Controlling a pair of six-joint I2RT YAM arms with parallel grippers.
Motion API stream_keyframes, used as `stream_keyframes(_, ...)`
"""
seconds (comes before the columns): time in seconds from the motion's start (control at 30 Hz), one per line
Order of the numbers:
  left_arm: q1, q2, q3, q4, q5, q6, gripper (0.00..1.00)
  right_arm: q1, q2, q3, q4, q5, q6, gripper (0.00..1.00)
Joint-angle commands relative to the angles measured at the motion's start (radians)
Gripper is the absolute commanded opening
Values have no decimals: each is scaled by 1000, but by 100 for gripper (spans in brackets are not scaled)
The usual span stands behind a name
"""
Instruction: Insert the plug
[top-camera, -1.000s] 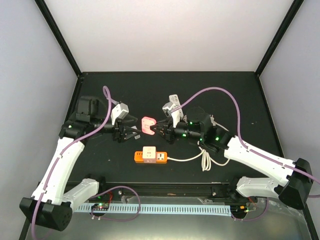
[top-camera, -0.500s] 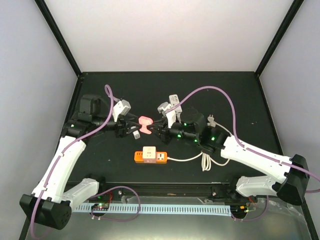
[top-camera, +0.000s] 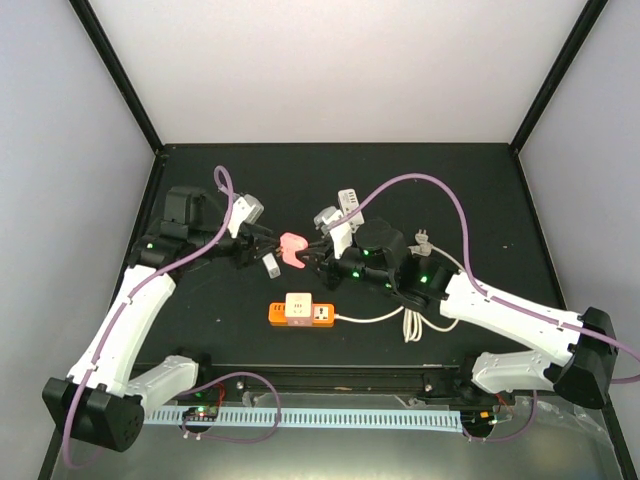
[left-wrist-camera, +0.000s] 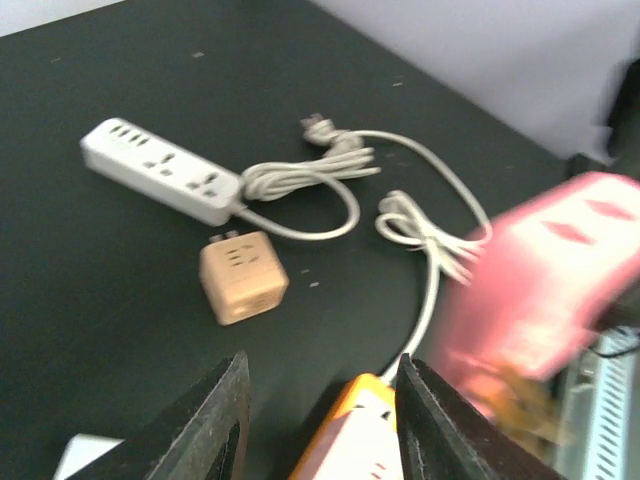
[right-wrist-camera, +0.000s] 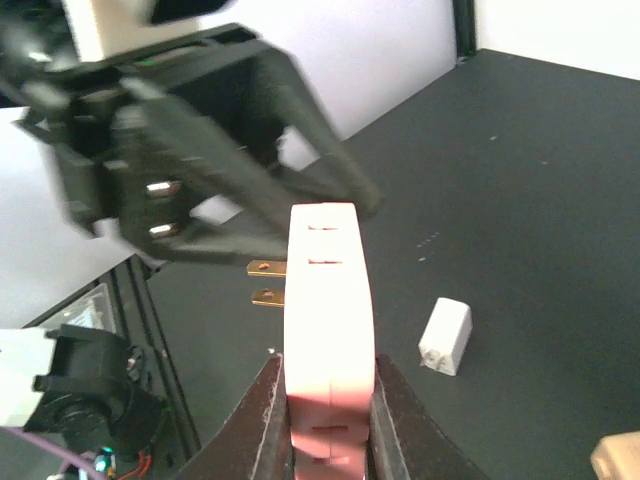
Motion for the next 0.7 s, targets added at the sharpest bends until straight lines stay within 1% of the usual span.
stream_keyframes(0.0, 18, 40, 18, 29, -174, -28, 42, 26, -39, 15, 28, -51, -23, 1)
stream_keyframes(0.17, 36, 46, 28, 27, -179, -6, 42, 26, -55, 1, 20, -40, -23, 1)
stream_keyframes(0.23, 47, 41, 35, 9, -159, 38, 48, 26, -61, -2, 11, -31, -22, 1)
stream_keyframes(0.27, 53, 37, 39, -16, -124, 84, 55, 26, -66, -5, 8, -24, -22, 1)
stream_keyframes(0.3, 53, 36, 45, -59, -68, 184, 65, 26, -70, -7, 3, -16, -21, 1)
stream_keyframes(0.37, 54, 23, 48, -175, 29, 367, 79, 26, -80, -7, -11, 0, -20, 1)
stream_keyframes(0.4, 52, 12, 39, -224, 71, 434, 87, 26, -84, -7, -15, 6, -20, 1)
stream_keyframes(0.43, 50, -6, 23, -248, 102, 472, 91, 26, -85, -7, -16, 11, -21, 1)
stream_keyframes(0.5, 46, -59, -22, -227, 155, 474, 98, 26, -83, -3, -14, 9, -21, 1)
stream_keyframes(0.6, 10, -144, -67, -129, 179, 376, 99, 26, -66, 7, -12, -5, -19, 1)
stream_keyframes(0.67, -18, -171, -71, -57, 176, 304, 99, 26, -55, 13, -5, -24, -11, 1)
